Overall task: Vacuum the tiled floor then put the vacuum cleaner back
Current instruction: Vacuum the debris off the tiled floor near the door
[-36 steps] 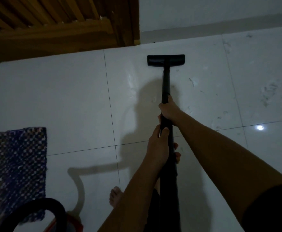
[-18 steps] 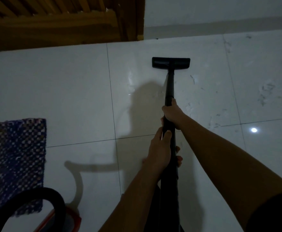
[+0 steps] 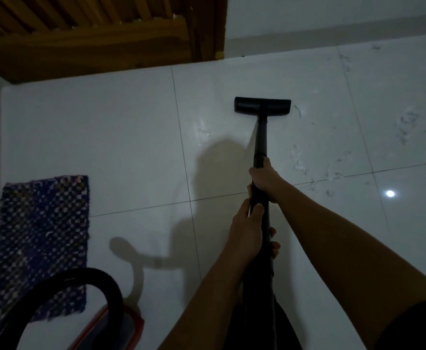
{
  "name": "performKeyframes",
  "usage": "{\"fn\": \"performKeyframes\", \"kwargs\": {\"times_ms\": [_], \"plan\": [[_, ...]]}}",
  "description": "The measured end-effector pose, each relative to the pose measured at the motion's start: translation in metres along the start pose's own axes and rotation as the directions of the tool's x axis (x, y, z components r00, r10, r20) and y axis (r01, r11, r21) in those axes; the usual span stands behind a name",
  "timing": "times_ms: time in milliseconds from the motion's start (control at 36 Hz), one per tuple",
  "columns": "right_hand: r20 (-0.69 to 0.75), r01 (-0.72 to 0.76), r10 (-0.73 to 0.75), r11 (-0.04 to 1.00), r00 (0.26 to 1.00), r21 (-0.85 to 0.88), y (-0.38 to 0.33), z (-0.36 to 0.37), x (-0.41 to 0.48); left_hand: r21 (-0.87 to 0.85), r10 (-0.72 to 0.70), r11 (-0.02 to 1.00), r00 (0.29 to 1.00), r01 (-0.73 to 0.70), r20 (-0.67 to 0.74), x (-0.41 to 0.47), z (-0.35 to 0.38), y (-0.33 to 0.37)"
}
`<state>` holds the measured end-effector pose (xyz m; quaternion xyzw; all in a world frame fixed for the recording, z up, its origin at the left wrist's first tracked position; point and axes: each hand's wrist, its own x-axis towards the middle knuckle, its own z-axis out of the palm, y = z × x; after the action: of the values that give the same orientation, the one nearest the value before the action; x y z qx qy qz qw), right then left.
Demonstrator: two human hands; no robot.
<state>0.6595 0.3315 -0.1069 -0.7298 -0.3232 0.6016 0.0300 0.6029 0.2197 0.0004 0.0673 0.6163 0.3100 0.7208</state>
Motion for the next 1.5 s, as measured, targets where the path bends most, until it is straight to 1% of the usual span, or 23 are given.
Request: {"fn": "performKeyframes", "kwargs": {"times_ms": [83,139,250,472,556,667,806,889,1111,1278,1444,1500], "plan": [[0.0,0.007,-0.007,1.0,1.0,-0.016,0.008,0.009,-0.008,0.021,0.003,1.0,1.0,-0.003,-0.009,-0.009,-0.008,-0.008],[0.007,-0.001,0.001,1.0,1.0,-0.007,0.014,0.014,-0.013,-0.006,-0.012,1.0,1.0,0.012,0.007,-0.016,-0.013,-0.015],[0.009,-0.017,0.017,0.999,1.0,-0.048,0.027,0.021,-0.023,-0.068,-0.057,0.996,0.998,0.057,-0.005,-0.026,-0.016,-0.027],[0.034,-0.035,0.037,0.998,0.999,-0.058,0.053,0.015,-0.047,-0.068,-0.034,0.997,0.999,0.033,-0.02,-0.05,-0.003,-0.055],[0.05,-0.035,0.037,0.998,0.998,-0.046,0.067,0.01,-0.056,-0.039,-0.019,0.999,0.999,0.017,-0.042,-0.059,0.004,-0.067],[0.067,-0.026,0.029,0.998,0.997,-0.054,0.085,0.008,-0.063,-0.052,-0.016,0.999,0.997,0.012,-0.075,-0.066,0.01,-0.083],[0.083,-0.037,0.039,0.999,0.996,-0.022,0.104,0.009,-0.07,-0.036,-0.024,0.999,0.996,0.021,-0.087,-0.077,0.014,-0.1],[0.092,-0.018,0.021,0.999,0.996,-0.035,0.114,0.007,-0.077,-0.041,-0.04,0.999,0.995,0.036,-0.089,-0.085,0.016,-0.109],[0.083,-0.005,0.007,0.999,0.996,-0.032,0.137,0.008,-0.094,0.029,-0.009,1.0,0.996,0.011,-0.083,-0.096,0.012,-0.134],[0.061,-0.021,0.024,0.999,0.998,-0.035,0.16,0.012,-0.102,-0.022,-0.033,0.999,0.997,0.032,-0.066,-0.104,0.009,-0.156],[0.043,-0.013,0.014,1.0,0.999,-0.017,0.172,0.011,-0.117,0.064,-0.002,0.998,0.999,0.005,-0.051,-0.116,0.006,-0.17],[0.038,-0.009,0.009,1.0,0.999,-0.006,0.179,0.011,-0.124,0.064,-0.005,0.998,0.999,0.008,-0.039,-0.122,0.005,-0.175]]}}
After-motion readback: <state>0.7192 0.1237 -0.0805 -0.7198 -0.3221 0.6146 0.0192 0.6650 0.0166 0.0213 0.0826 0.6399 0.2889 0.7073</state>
